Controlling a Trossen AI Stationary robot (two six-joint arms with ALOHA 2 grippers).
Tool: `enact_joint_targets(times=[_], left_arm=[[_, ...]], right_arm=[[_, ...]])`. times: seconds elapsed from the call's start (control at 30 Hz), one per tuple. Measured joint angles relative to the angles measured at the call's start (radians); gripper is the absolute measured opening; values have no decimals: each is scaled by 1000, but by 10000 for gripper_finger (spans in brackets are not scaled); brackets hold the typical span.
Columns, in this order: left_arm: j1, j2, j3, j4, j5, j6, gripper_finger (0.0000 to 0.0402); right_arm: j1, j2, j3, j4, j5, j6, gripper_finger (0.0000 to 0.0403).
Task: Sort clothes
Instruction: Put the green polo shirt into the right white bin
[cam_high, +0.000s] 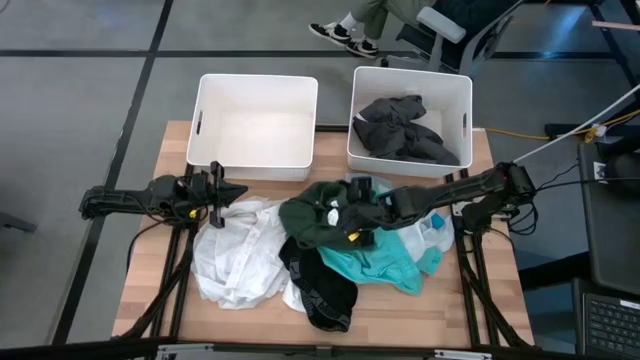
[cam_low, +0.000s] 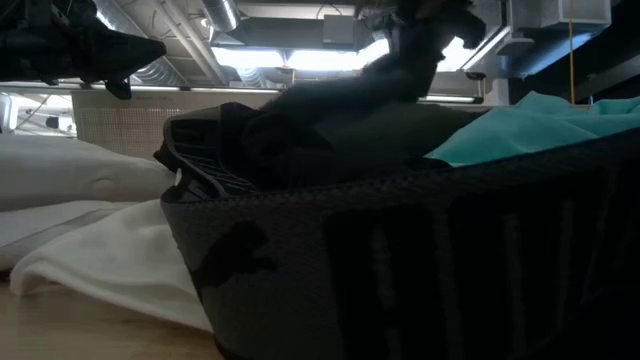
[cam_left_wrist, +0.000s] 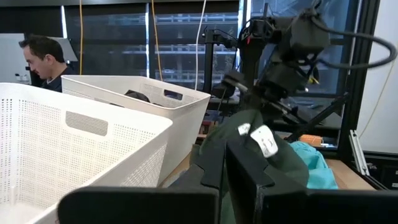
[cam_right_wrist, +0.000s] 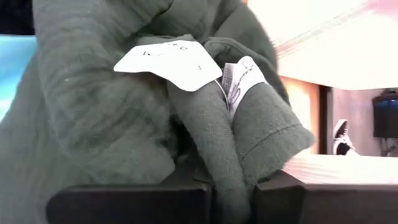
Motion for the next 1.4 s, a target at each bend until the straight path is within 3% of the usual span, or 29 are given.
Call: enact_joint_targets(times=[0.63, 1.13, 1.4], left_arm=[[0, 0, 0, -3, 0, -5, 8], [0, 0, 0, -3, 0, -3, 8], [0, 0, 0, -3, 0, -3, 8]], right_arm=[[-135, -264, 19, 13, 28, -64, 20], [-239, -446, 19, 254, 38, -194, 19], [-295, -500, 19, 383, 106, -287, 19]])
